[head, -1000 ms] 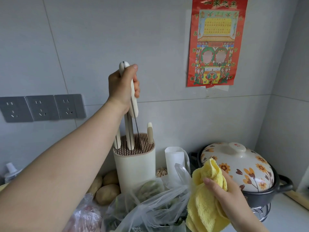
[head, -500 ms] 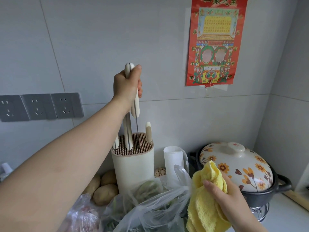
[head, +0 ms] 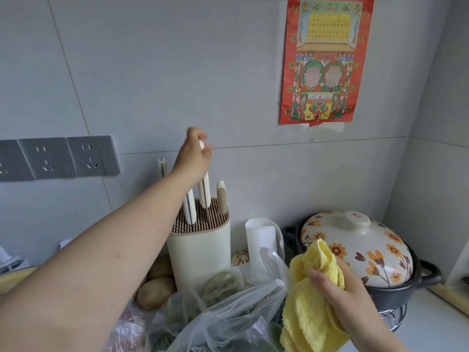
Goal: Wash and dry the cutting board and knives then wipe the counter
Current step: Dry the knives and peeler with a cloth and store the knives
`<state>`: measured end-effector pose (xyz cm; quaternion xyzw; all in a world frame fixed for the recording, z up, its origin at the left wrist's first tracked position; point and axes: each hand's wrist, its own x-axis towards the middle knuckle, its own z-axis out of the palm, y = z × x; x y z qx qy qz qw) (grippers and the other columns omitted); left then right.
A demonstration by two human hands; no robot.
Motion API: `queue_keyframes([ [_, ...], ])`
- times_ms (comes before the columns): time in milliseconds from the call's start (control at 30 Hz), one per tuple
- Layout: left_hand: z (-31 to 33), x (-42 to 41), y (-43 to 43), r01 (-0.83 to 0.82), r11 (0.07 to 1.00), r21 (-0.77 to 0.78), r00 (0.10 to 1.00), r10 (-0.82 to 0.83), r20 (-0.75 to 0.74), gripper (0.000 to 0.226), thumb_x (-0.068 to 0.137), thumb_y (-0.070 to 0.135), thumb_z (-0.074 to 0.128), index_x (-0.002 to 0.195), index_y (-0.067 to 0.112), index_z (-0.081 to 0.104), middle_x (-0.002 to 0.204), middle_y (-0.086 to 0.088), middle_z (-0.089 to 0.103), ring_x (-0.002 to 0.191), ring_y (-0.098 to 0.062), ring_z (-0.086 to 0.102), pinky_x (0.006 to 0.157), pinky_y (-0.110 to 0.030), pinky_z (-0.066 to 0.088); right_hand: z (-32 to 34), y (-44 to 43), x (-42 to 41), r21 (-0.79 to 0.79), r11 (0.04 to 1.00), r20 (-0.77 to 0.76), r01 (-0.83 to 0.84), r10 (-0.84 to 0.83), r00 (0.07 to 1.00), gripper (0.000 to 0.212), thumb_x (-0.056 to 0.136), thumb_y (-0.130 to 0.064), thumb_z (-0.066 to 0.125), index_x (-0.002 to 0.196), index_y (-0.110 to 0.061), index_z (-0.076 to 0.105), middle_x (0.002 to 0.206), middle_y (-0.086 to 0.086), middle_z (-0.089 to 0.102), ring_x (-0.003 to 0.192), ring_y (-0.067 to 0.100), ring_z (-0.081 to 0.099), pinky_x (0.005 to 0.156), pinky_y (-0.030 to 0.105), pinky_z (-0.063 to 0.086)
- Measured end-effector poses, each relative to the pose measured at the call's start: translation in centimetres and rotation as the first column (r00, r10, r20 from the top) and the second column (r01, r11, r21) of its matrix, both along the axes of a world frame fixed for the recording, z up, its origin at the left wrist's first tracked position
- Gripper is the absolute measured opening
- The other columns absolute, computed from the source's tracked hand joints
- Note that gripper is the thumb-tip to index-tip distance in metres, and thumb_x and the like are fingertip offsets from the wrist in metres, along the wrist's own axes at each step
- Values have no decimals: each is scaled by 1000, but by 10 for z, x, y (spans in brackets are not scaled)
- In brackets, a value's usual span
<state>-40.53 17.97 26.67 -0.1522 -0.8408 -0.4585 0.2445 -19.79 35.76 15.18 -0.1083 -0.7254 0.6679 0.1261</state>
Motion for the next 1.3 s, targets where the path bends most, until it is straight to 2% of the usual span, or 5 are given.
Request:
queue_keyframes([
  [100,-20,0,-3,-50,922,-385,998,35,-46,23,95,9,38,115,5,48,114,-11,54,101,-27,52,81,-26,36,-2,0,1,2,1000,0,1,-1,1000,19,84,-10,60,79,-27,54,84,1,60,78,15,55,61,23,40],
  [567,-23,9,-18,-330,527,-783,944,169,-284,53,98,38,28,146,17,16,151,-4,23,141,-19,12,114,-39,-8,2,-1,19,11,998,13,69,-69,998,17,83,-17,65,83,-32,55,92,3,62,86,18,58,68,30,44],
  [933,-27,92,-14,164,956,-242,912,-241,-333,28,85,20,53,104,5,66,102,-2,65,103,-20,56,83,-18,33,9,0,95,31,970,48,242,-243,969,29,58,-27,59,87,-28,56,90,9,62,84,27,60,69,35,50],
  [1067,-47,177,6,638,732,-240,680,-681,-272,22,81,32,46,92,27,64,81,23,62,82,18,53,74,2,35,2,3,149,78,910,78,406,-412,908,26,55,-23,54,81,-23,57,76,5,59,73,23,56,67,33,46],
  [1300,-134,316,77,913,395,-105,403,-913,67,21,71,47,44,90,46,53,96,29,59,80,9,57,70,0,38,-22,25,282,157,741,133,652,-670,730,18,80,-6,63,79,-23,57,76,5,60,76,23,57,74,35,47],
])
